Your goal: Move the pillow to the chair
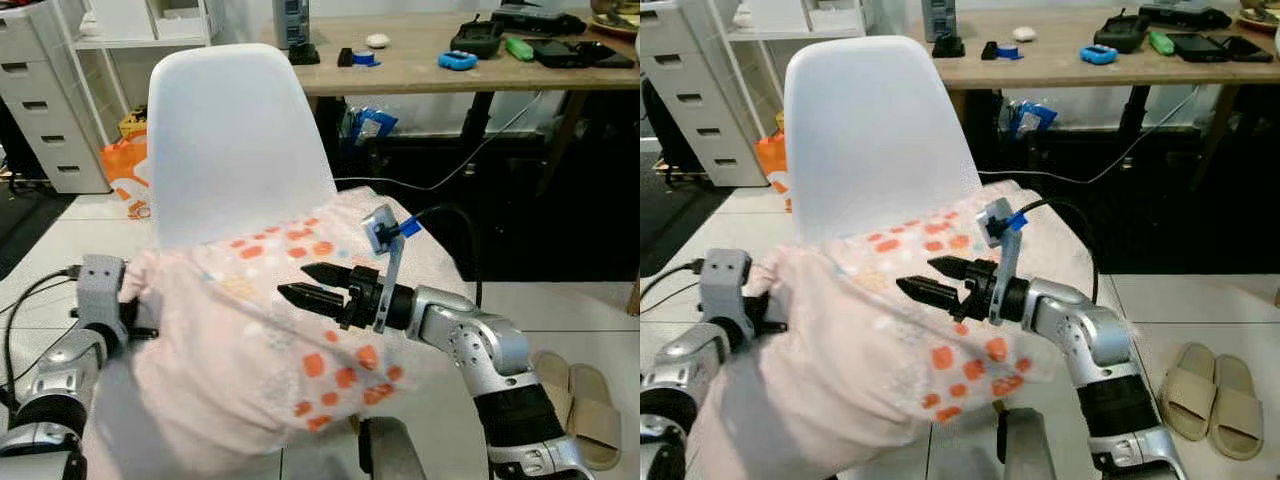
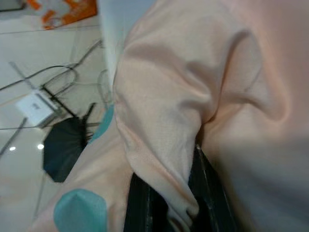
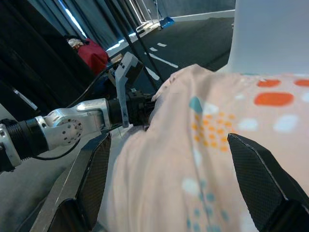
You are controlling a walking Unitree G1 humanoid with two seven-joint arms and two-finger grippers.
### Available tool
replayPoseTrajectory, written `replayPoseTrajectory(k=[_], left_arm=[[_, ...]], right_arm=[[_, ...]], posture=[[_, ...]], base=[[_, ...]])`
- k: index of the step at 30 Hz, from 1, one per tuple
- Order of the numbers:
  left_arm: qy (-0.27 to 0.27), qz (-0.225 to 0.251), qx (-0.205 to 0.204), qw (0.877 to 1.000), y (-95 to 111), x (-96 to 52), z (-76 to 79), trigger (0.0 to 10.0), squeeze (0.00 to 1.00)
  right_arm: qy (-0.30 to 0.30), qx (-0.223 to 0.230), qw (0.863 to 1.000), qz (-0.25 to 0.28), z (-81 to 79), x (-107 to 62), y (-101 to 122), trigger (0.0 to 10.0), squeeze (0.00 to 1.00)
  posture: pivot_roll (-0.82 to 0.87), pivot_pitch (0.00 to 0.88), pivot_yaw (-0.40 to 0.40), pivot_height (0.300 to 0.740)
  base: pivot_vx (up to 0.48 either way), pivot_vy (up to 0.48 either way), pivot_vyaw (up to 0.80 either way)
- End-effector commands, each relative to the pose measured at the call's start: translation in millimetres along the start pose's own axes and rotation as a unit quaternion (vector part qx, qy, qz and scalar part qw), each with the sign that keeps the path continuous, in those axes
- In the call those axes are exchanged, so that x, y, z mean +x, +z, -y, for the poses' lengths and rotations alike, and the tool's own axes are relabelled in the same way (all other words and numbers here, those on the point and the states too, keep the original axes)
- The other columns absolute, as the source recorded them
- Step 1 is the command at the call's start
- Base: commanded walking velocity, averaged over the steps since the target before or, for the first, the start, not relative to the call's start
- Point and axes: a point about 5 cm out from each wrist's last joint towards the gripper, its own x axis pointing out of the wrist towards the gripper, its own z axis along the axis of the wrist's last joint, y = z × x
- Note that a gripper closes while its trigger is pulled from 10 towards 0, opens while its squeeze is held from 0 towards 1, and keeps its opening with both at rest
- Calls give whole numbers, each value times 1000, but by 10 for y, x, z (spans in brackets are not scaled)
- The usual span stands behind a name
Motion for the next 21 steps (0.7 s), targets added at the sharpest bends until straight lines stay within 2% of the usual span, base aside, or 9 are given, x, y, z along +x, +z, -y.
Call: replayPoseTrajectory(k=[1,7,14,15,17,18,19,20,21], left_arm=[[-35,-7,-12,999,-77,-7,93,10000,1000],[-69,55,-76,993,129,-35,48,10000,1000],[-87,101,-108,985,286,-83,27,10000,1000],[-82,103,-105,986,298,-99,-15,0,1000],[-71,89,-89,989,264,-115,-76,0,1000],[-66,67,-74,993,207,-137,-127,0,863],[-76,30,-33,996,104,-168,-140,0,0],[-76,30,-33,996,104,-168,-140,0,0],[-91,-3,-1,996,6,-204,-134,0,0]], right_arm=[[-1,-6,1000,-8,-13,22,-37,10000,0],[-5,-15,1000,-10,7,36,-31,10000,0],[-17,-17,1000,-12,26,38,-65,10000,0],[-18,-17,1000,-12,26,38,-64,10000,0],[-20,-18,1000,-11,29,37,-59,10000,0],[-22,-19,1000,-10,35,35,-51,10000,0],[-25,-20,999,-9,46,30,-41,10000,0],[-25,-20,999,-9,46,30,-41,10000,0],[-29,-21,999,-9,58,24,-33,10000,0]], posture=[[-156,57,35,476],[-154,53,38,476],[-153,54,41,476],[-156,55,41,476],[-157,55,42,476],[-157,55,42,476],[-159,55,41,476],[-159,55,41,476],[-157,56,40,476]], base=[[0,0,0],[0,0,0],[0,0,0],[0,0,0],[0,0,0],[0,0,0],[0,0,0],[0,0,0],[0,0,0]])
